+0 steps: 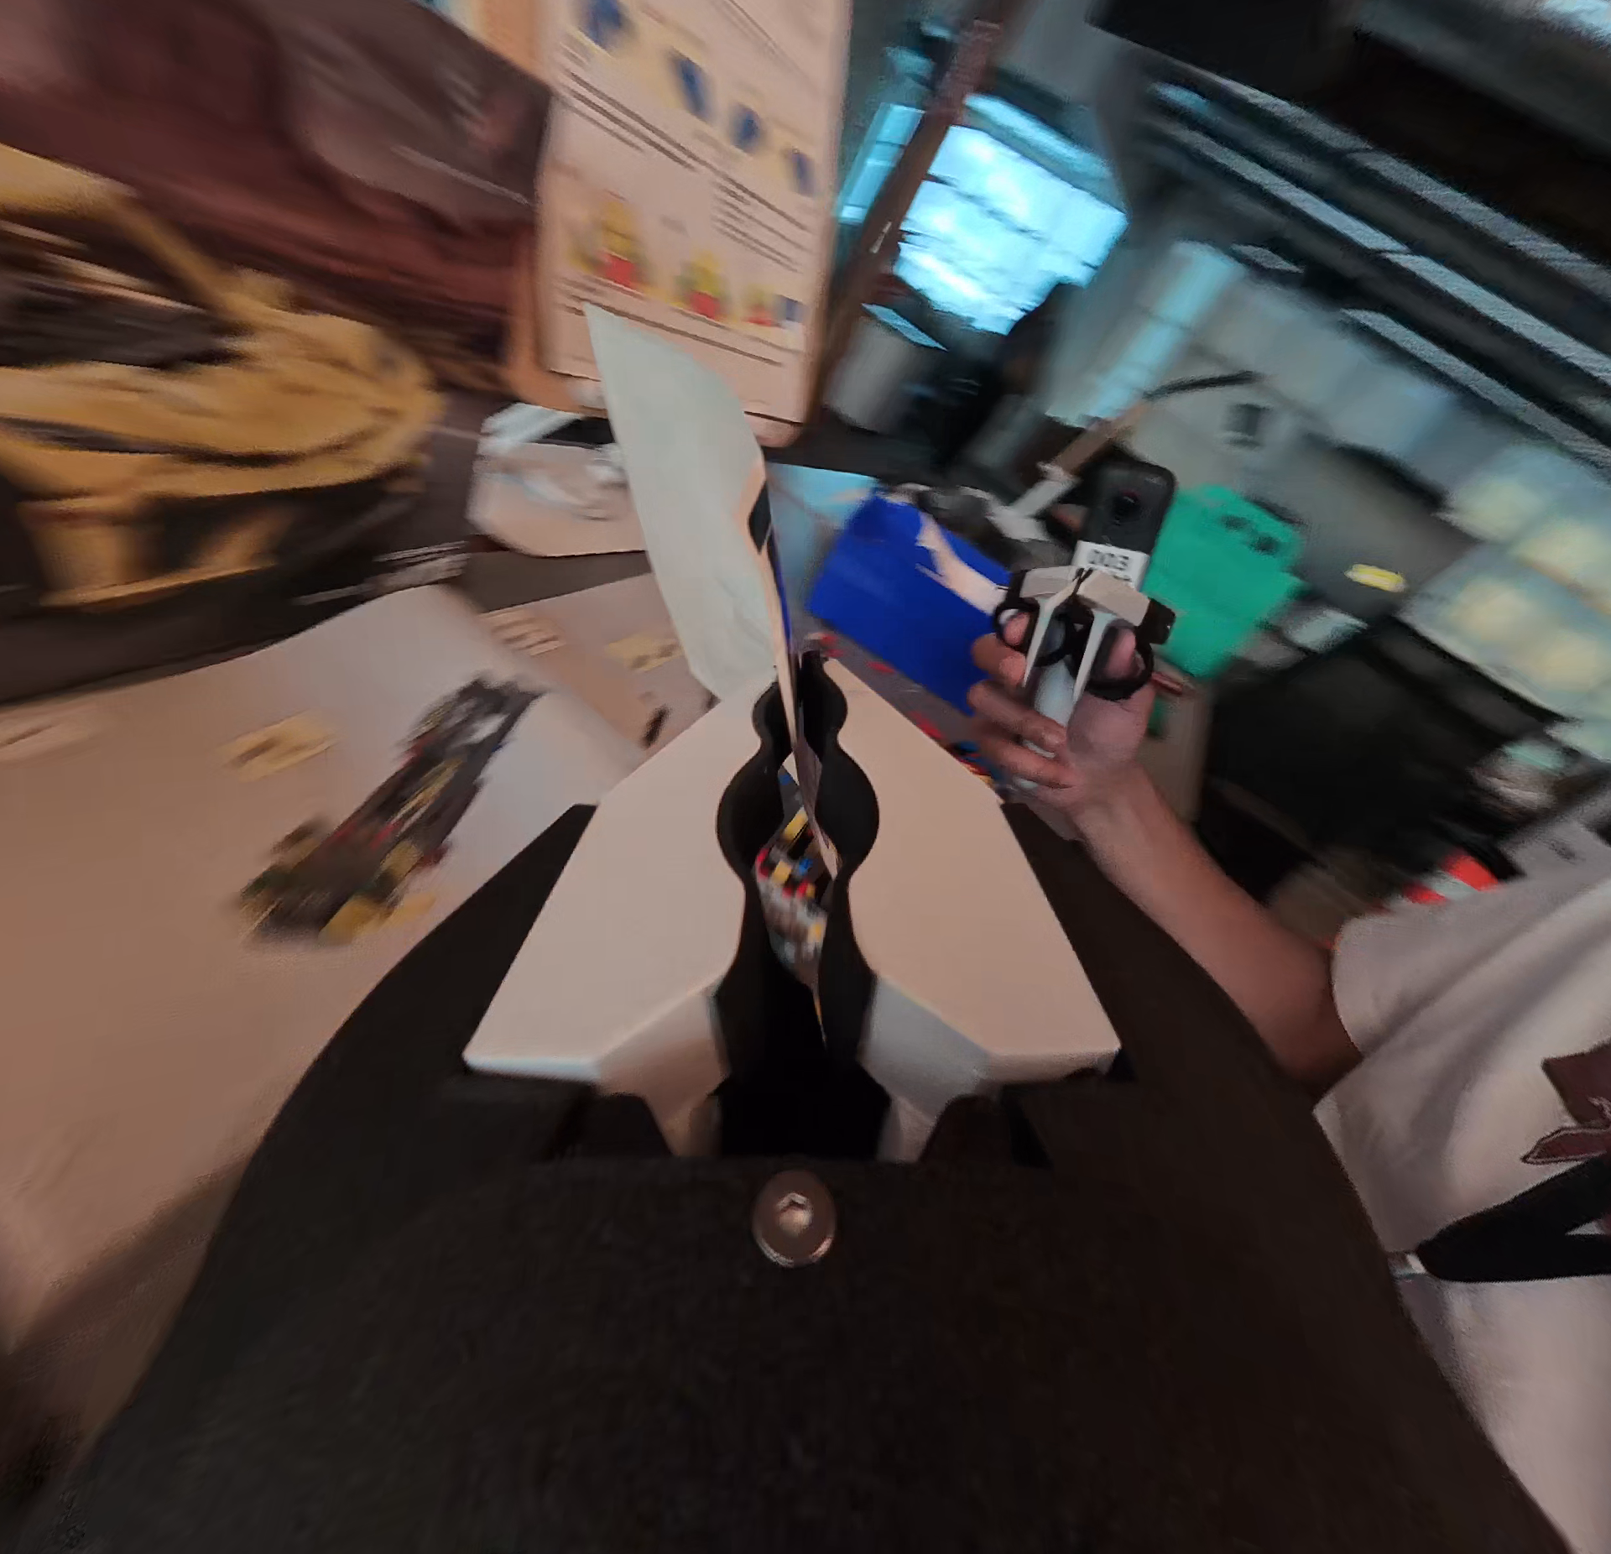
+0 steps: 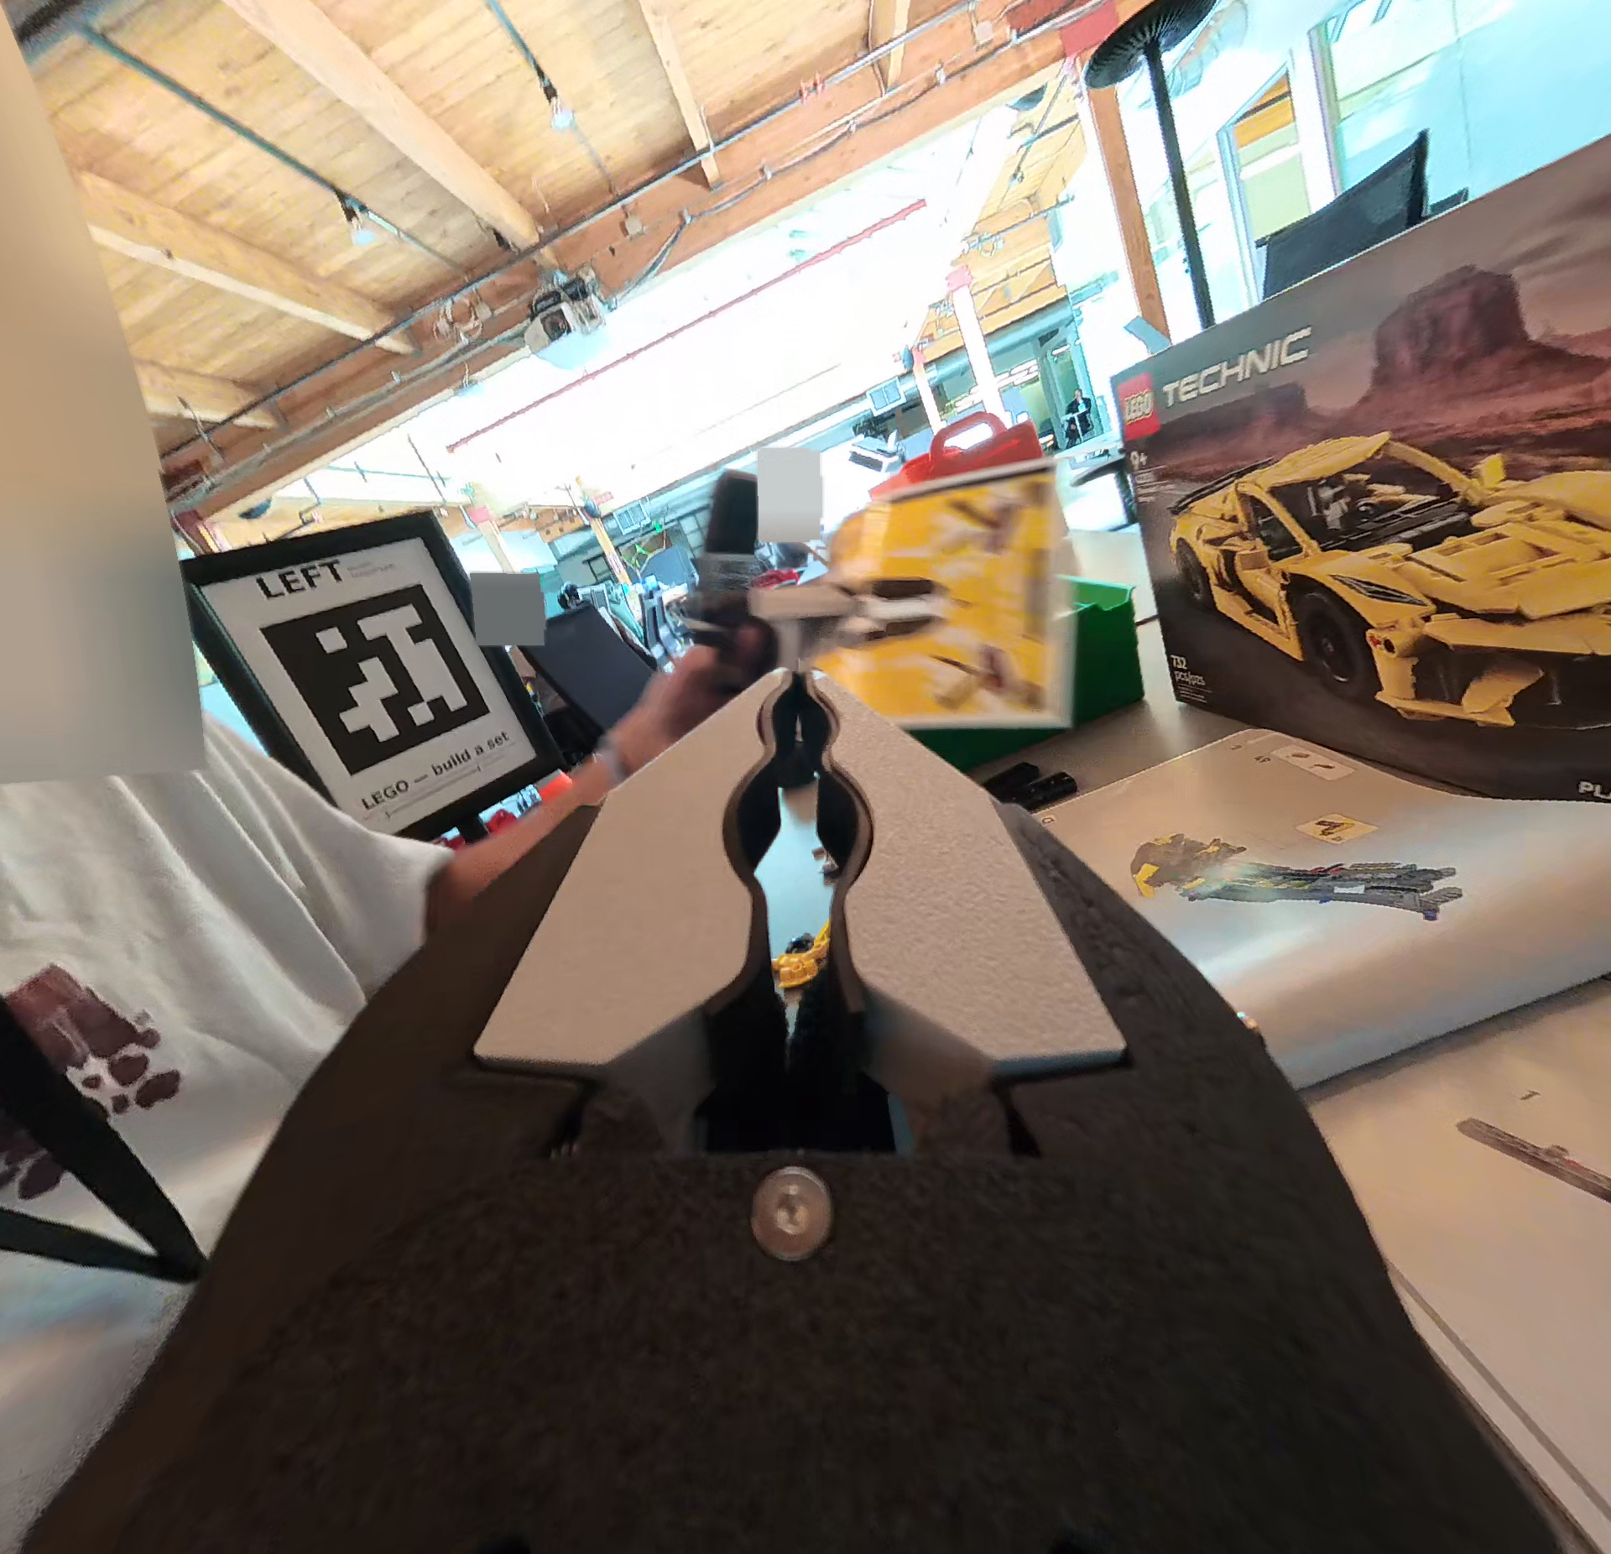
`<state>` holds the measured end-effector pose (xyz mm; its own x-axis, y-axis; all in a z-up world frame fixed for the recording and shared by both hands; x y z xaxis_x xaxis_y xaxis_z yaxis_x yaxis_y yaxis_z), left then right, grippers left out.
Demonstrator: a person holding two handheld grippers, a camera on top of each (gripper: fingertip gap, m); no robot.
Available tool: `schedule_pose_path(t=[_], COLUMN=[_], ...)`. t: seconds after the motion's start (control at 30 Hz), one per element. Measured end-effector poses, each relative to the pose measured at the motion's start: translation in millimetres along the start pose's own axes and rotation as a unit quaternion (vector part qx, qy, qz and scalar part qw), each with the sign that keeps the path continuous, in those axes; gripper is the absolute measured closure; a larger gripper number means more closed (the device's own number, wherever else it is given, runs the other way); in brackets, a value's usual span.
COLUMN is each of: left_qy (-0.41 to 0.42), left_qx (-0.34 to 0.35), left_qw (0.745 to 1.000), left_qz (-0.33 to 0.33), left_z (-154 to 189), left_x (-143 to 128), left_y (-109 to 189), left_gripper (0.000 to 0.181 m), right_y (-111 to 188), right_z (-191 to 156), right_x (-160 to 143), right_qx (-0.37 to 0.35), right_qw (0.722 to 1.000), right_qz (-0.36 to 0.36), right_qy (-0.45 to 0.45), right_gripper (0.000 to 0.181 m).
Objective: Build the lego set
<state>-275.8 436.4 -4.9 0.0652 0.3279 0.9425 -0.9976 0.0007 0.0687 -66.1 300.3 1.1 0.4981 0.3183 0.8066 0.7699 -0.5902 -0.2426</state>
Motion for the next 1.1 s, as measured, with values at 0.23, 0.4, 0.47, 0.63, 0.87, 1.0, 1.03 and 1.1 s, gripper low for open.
schedule_pose_path(t=[0.23,0.4,0.47,0.63,0.87,1.0,1.03,1.1], left_qy=[0.121,0.274,0.312,0.378,0.336,0.308,0.302,0.286], left_qx=[0.270,0.360,0.382,0.442,0.543,0.586,0.590,0.603], left_qw=[0.954,0.890,0.867,0.808,0.769,0.749,0.748,0.744], left_qz=[0.053,0.066,0.068,0.099,0.032,-0.010,-0.016,-0.034], left_z=[27.8,21.2,17.1,-6.0,-20.2,-23.8,-23.5,-22.4], left_x=[-35.9,-126.7,-153.0,-185.6,-190.6,-188.0,-187.8,-189.0], left_y=[184.7,269.5,283.8,304.7,312.9,318.3,318.2,318.4], left_gripper=[0.181,0.181,0.181,0.181,0.174,0.155,0.152,0.143], right_y=[-7.9,-9.2,-9.0,-7.2,-6.4,-6.5,-6.4,-6.3], right_z=[-2.0,-0.7,0.2,4.2,6.0,5.0,4.8,4.6], right_x=[-7.6,-9.2,-9.6,-9.4,-9.9,-10.0,-9.8,-9.5], right_qx=[0.000,-0.006,-0.009,-0.019,-0.022,-0.019,-0.018,-0.017], right_qw=[1.000,1.000,1.000,0.999,0.999,0.999,0.999,0.999], right_qz=[-0.020,-0.025,-0.025,-0.026,-0.028,-0.030,-0.029,-0.029], right_qy=[0.000,0.001,0.002,0.004,0.003,0.001,0.001,0.000], right_gripper=[0.181,0.181,0.181,0.181,0.181,0.181,0.181,0.181])
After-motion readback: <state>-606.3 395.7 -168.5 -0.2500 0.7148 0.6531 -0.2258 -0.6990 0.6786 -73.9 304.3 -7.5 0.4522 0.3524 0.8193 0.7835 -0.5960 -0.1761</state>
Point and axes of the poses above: each gripper's, where its closed fingertips meet, y back along the fingers, x out of its top, z = x × y across the jaws, the point moved 4 cm from there along y, back along the fingers, and after that the axes turned 10 degrees about -y, right-handed, at the moved point
